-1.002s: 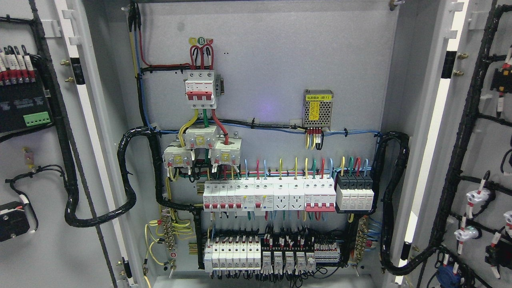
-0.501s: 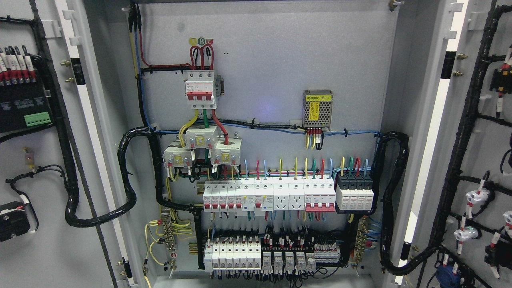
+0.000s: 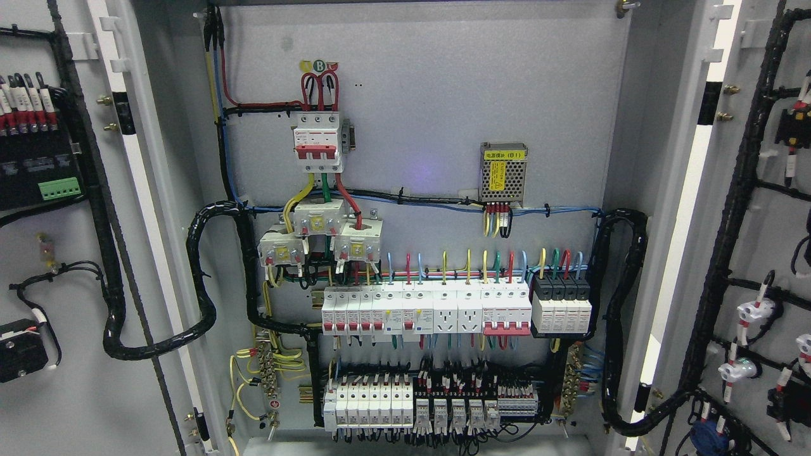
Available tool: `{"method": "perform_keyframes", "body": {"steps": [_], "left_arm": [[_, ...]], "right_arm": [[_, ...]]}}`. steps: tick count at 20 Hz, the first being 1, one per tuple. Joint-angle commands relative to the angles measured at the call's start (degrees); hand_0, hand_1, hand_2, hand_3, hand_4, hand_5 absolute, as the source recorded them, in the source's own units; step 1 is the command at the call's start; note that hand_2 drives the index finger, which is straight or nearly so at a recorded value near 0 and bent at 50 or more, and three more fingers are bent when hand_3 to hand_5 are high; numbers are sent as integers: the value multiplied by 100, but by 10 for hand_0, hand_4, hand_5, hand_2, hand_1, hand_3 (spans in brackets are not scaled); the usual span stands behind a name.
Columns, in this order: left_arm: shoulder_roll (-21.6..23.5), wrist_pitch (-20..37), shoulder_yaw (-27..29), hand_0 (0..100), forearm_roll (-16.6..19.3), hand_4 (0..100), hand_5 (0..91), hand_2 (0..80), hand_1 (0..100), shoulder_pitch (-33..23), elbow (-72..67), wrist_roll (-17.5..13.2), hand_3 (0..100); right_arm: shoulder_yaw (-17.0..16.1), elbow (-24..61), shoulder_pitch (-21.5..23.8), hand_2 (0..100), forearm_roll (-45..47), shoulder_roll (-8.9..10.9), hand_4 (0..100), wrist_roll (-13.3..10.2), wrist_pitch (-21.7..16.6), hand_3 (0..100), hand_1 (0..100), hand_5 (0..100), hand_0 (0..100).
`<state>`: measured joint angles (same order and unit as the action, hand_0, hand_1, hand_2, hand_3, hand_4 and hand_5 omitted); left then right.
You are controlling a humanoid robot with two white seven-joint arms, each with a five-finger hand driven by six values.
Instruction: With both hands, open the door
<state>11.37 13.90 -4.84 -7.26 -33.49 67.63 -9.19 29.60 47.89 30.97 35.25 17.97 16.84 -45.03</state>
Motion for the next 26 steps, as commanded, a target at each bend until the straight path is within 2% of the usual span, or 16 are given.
{"method": "perform_keyframes", "body": {"steps": [1, 2, 6, 8, 9, 11, 13, 16, 19, 22, 24, 26], "left_arm": [[-627, -160, -35, 0, 119, 31, 0, 0, 0, 553, -2454, -13, 0], [-680, -160, -8, 0, 163, 31, 0, 0, 0, 650, -2700, -21, 0], [-978, -160, 79, 0, 277, 31, 0, 0, 0, 1072, -3711, -48, 0], [-1084, -151, 263, 0, 505, 31, 0, 0, 0, 1213, -4203, -48, 0], [-1119, -151, 377, 0, 593, 31, 0, 0, 0, 1292, -4458, -48, 0], [-1190, -151, 554, 0, 673, 31, 0, 0, 0, 1424, -4924, -48, 0], [-1234, -133, 633, 0, 691, 31, 0, 0, 0, 1599, -5338, -48, 0], [-1295, -116, 738, 0, 699, 31, 0, 0, 0, 2012, -6049, -30, 0], [-1331, -151, 1045, 0, 883, 31, 0, 0, 0, 2320, -6639, -22, 0], [-1357, -151, 1336, 0, 1156, 31, 0, 0, 0, 2627, -7210, -22, 0], [-1357, -151, 1442, 0, 1200, 31, 0, 0, 0, 2751, -7404, -13, 0], [-1357, -177, 1451, 0, 1201, 31, 0, 0, 0, 2778, -7484, -4, 0]], "right_arm": [[-234, -3882, -1074, 0, -62, -1691, 0, -32, -193, 0, 0, 0, 106], [-305, -4006, -1162, 0, -53, -1744, 0, -49, 122, 0, 0, 0, 106], [-726, -4060, -1426, 0, -53, -1762, 0, -102, 1836, 0, 0, 0, 107], [-912, -4112, -1532, 0, -175, -1762, 0, -128, 2338, 0, 0, 0, 107], [-947, -4208, -1593, 0, -402, -1762, 0, -233, 2506, 0, 0, 0, 107], [-965, -4437, -1786, 0, -868, -1779, 0, -618, 2761, 0, 0, 0, 107], [-973, -4630, -1980, 0, -1115, -1884, 0, -909, 2963, 0, 0, 0, 106], [-974, -4859, -2252, 0, -1362, -2095, 0, -946, 3516, 0, 0, 0, 106], [-974, -4877, -2376, 0, -1616, -2201, 0, -946, 4000, 0, 0, 0, 106], [-974, -4999, -2543, 0, -1775, -2307, 0, -963, 4265, 0, 0, 0, 107], [-974, -5079, -2631, 0, -1784, -2359, 0, -972, 4379, 0, 0, 0, 107], [-974, -5079, -2631, 0, -1784, -2360, 0, -1077, 4502, 0, 0, 0, 107]]}}
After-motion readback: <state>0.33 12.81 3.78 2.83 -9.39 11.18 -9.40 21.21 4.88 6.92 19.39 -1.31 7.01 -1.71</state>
